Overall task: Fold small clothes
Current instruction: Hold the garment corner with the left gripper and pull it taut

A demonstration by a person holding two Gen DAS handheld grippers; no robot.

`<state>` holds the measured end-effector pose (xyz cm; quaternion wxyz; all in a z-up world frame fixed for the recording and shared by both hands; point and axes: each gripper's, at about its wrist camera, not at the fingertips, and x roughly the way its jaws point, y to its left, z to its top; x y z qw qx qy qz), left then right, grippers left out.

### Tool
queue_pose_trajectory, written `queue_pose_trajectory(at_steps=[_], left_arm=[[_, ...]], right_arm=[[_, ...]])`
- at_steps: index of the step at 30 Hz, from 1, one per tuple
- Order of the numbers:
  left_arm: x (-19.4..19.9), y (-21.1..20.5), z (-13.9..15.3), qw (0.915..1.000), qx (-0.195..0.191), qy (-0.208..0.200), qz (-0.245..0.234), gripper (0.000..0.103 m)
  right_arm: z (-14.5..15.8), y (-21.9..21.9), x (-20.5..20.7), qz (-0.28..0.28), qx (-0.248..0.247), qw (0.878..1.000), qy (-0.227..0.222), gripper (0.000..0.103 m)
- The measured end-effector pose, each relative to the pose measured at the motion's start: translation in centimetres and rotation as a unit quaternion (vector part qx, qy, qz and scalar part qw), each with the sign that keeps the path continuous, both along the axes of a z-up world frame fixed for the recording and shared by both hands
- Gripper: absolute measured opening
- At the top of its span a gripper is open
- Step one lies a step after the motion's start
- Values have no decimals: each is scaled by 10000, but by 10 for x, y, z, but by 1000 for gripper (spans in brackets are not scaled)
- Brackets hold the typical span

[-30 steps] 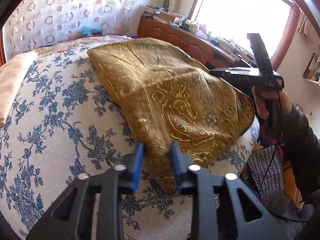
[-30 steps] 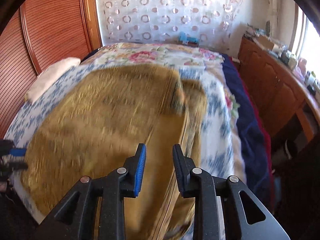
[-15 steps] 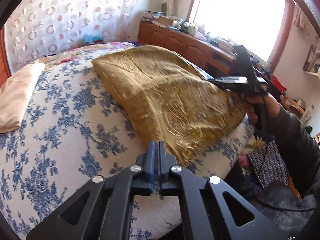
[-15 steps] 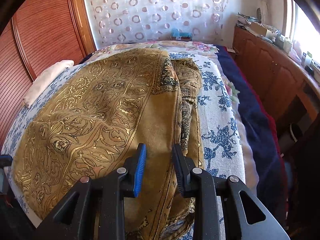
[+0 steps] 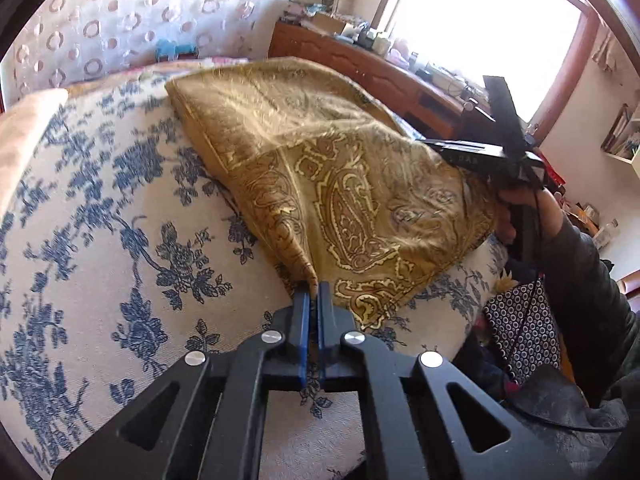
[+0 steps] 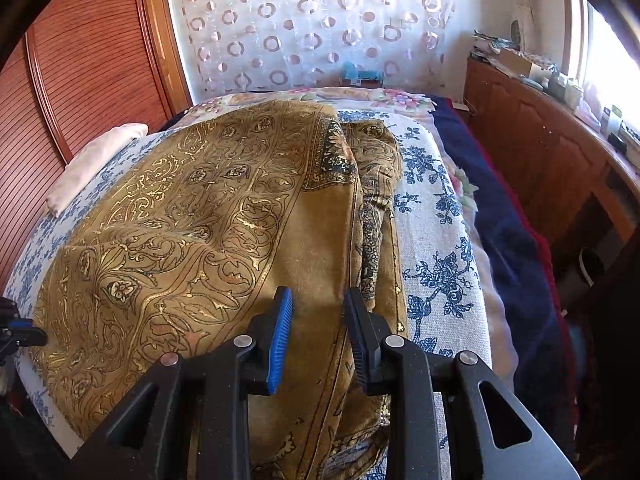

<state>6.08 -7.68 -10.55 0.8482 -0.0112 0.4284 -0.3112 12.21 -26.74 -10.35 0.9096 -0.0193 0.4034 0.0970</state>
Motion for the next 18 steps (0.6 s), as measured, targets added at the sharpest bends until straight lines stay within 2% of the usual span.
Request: queue_pose_trajectory(at_steps=[5,14,16,18], left_arm=[[-26,1,20,9996,44,-263,-123,2],[-35,-4,28,9994,-1,-273,-201,2],[-32,-3,27,9995,10,-270,-188,2],[-30,-4,26,9994,31,-275,-188,2]], right_arm=[[1,0,1,12,8,10000,8,28],[2,-8,2,10,85,10000,43,29],[6,-13,-4,-117,51,9999,42,36],[13,-19,-14,-221,88,9997,-66,48]])
